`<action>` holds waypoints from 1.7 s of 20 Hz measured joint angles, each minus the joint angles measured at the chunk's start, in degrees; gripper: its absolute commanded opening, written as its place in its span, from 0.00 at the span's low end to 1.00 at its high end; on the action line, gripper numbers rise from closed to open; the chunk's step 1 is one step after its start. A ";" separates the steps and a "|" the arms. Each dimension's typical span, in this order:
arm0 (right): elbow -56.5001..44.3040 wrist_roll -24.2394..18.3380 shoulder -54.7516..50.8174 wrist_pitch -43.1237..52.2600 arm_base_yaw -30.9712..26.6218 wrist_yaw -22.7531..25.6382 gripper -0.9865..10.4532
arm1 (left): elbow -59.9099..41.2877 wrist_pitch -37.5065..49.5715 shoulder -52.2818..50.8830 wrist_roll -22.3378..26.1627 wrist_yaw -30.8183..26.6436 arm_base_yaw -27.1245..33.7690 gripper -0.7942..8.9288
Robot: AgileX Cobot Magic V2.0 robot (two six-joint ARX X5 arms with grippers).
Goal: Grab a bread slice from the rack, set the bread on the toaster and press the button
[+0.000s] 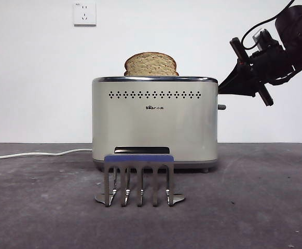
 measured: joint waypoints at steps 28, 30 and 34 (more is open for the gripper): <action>1.29 -10.67 6.78 -9.64 -0.02 2.32 0.07 | 0.00 -0.50 -0.02 -0.68 0.04 -0.02 0.31; 1.33 -10.71 6.80 -9.66 -0.02 2.27 0.08 | 0.00 -0.50 -0.02 -0.68 0.04 -0.02 0.31; 1.33 -10.91 6.82 -9.66 -0.02 2.27 0.08 | 0.02 -0.50 -0.02 -0.70 0.04 -0.02 0.31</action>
